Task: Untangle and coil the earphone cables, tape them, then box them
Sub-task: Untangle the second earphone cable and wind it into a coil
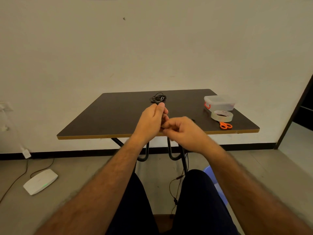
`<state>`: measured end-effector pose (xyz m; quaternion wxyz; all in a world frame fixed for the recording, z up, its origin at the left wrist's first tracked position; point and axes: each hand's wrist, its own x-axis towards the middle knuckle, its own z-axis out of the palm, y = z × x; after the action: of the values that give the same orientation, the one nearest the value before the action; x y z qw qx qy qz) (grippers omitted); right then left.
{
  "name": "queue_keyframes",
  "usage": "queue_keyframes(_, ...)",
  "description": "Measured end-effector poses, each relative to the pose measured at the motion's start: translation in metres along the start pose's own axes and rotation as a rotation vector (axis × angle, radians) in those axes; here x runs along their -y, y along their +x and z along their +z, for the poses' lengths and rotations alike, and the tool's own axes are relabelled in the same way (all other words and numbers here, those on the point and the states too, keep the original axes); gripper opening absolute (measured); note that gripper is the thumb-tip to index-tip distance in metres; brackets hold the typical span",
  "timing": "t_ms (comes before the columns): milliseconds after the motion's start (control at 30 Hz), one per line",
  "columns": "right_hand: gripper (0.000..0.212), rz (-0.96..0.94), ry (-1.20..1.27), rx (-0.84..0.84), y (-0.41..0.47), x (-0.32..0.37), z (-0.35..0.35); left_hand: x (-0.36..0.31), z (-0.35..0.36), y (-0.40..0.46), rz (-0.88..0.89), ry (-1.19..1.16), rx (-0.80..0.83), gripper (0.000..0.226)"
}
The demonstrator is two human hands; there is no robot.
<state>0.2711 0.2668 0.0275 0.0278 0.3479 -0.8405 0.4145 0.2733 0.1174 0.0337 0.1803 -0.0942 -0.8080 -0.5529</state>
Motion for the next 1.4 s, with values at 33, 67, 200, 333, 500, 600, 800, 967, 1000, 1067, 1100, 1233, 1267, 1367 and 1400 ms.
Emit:
queue_keyframes(33,0.013,-0.019,-0.051,-0.045,0.003,0.001,-0.003,0.0,0.0,0.0,0.001,0.066,0.019,0.04)
queue_keyframes(67,0.012,-0.036,-0.083,-0.075,0.006,0.002,-0.007,-0.001,0.0,-0.001,-0.013,0.1,0.056,0.042)
queue_keyframes(200,0.015,-0.131,-0.082,-0.097,0.012,0.008,-0.026,-0.006,-0.001,-0.005,-0.136,-0.072,0.256,0.051)
queue_keyframes(333,0.023,-0.159,0.048,-0.122,0.017,0.007,-0.043,-0.013,-0.001,-0.006,-0.285,-0.277,0.41,0.05)
queue_keyframes(500,0.02,-0.203,0.211,-0.212,0.019,-0.001,-0.046,-0.02,0.001,-0.01,-0.412,-0.633,0.561,0.047)
queue_keyframes(600,0.014,-0.153,0.44,-0.221,0.017,-0.011,-0.04,-0.022,0.003,-0.01,-0.429,-0.683,0.559,0.046)
queue_keyframes(800,0.013,-0.055,0.641,-0.141,0.013,-0.022,-0.033,-0.022,0.004,-0.01,-0.452,-0.756,0.603,0.044)
queue_keyframes(967,0.018,0.02,0.659,-0.09,0.011,-0.033,-0.018,-0.022,0.004,-0.008,-0.403,-0.893,0.548,0.044)
queue_keyframes(1000,0.019,0.033,0.657,-0.084,0.009,-0.034,-0.013,-0.023,0.005,-0.008,-0.383,-0.913,0.51,0.043)
queue_keyframes(1067,0.019,0.064,0.679,-0.062,0.005,-0.034,-0.002,-0.025,0.006,-0.007,-0.335,-0.943,0.422,0.04)
queue_keyframes(1100,0.019,0.078,0.7,-0.043,0.003,-0.033,0.004,-0.025,0.006,-0.006,-0.308,-0.944,0.376,0.04)
queue_keyframes(1233,0.018,0.139,0.697,0.053,-0.007,-0.03,0.022,-0.023,0.008,-0.005,-0.203,-0.803,0.203,0.04)
queue_keyframes(1267,0.02,0.152,0.666,0.075,-0.009,-0.029,0.026,-0.023,0.008,-0.005,-0.172,-0.767,0.168,0.039)
queue_keyframes(1367,0.024,0.17,0.581,0.121,-0.014,-0.026,0.031,-0.02,0.006,-0.004,-0.059,-0.625,0.083,0.037)
queue_keyframes(1400,0.024,0.174,0.551,0.141,-0.015,-0.025,0.03,-0.019,0.006,-0.004,-0.04,-0.587,0.057,0.037)
